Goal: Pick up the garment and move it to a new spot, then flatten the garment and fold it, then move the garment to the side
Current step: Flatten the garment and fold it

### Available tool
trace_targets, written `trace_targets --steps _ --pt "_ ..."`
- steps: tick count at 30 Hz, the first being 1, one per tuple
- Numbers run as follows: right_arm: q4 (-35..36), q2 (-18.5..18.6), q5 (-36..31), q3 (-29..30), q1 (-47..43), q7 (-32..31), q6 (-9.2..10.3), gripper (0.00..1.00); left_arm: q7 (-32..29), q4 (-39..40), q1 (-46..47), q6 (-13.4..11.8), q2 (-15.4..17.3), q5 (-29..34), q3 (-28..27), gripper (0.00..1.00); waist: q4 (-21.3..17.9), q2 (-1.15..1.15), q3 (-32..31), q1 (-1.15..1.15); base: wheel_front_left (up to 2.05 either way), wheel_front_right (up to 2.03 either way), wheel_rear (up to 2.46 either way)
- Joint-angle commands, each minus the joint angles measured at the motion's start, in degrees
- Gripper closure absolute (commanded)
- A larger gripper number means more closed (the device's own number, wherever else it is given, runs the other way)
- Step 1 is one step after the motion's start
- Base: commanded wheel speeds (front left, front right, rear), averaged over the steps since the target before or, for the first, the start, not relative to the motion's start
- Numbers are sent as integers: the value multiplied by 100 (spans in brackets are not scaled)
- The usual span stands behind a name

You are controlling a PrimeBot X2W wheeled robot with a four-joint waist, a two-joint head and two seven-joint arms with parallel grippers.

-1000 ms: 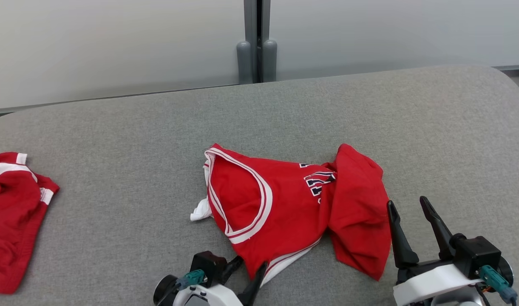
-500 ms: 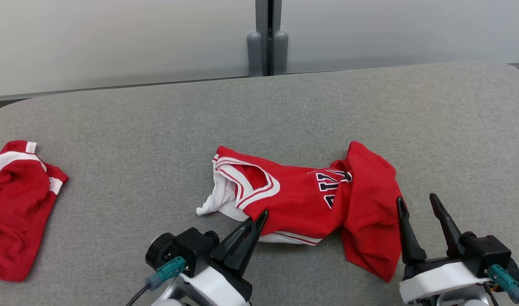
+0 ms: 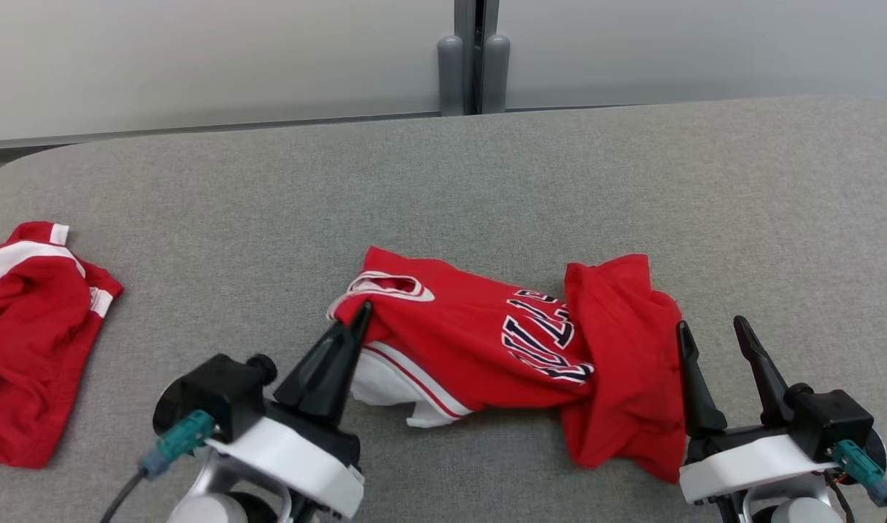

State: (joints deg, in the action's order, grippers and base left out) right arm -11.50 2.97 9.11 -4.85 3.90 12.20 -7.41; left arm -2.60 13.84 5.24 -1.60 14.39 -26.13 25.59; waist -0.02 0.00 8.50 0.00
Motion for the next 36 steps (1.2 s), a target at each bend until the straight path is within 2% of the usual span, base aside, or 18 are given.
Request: trace_targets --steps 1,3,7,16,20,23,24,25,26,31,34,36 --pt "-9 12 41 -17 80 48 -16 0 48 -176 163 -41 -26 -136 -146 100 -47 0 54 0 0 0 0" --pt "-29 10 36 -55 136 61 -16 0 54 -577 334 -45 -27 -204 -288 100 -115 0 102 0 0 0 0" --pt "-69 7 65 -91 241 85 -16 0 201 -1542 850 11 -264 -487 -511 100 -269 0 225 0 0 0 0" --pt "-204 1 141 -195 436 155 -16 0 563 -4382 2248 271 -709 -802 -711 100 -681 0 441 0 0 0 0" --pt "-259 0 177 -217 452 202 -16 0 711 -5252 2627 383 -771 -820 -715 100 -743 0 469 0 0 0 0" --pt "-286 1 191 -214 466 202 -16 0 753 -5590 2772 486 -812 -809 -650 100 -747 0 474 0 0 0 0" --pt "-297 1 200 -205 468 208 -16 0 801 -5715 2832 532 -833 -814 -620 96 -742 0 472 0 0 0 0" --pt "-307 0 203 -193 469 217 -16 0 858 -5803 2884 584 -844 -789 -575 65 -727 0 469 0 0 0 0" --pt "-315 0 194 -179 471 227 -16 0 923 -5892 2916 615 -853 -762 -538 0 -706 0 461 0 0 0 0" --pt "-339 1 142 -157 469 259 -16 0 1438 -6087 2871 597 -836 -493 -348 0 -564 0 365 0 0 0 0" --pt "-334 1 88 -149 446 261 -16 0 1667 -5932 2736 454 -742 -234 -260 0 -467 0 291 0 0 0 0" --pt "-326 1 28 -120 413 256 -16 0 1745 -5696 2604 275 -649 -8 -239 0 -389 0 236 0 0 0 0"
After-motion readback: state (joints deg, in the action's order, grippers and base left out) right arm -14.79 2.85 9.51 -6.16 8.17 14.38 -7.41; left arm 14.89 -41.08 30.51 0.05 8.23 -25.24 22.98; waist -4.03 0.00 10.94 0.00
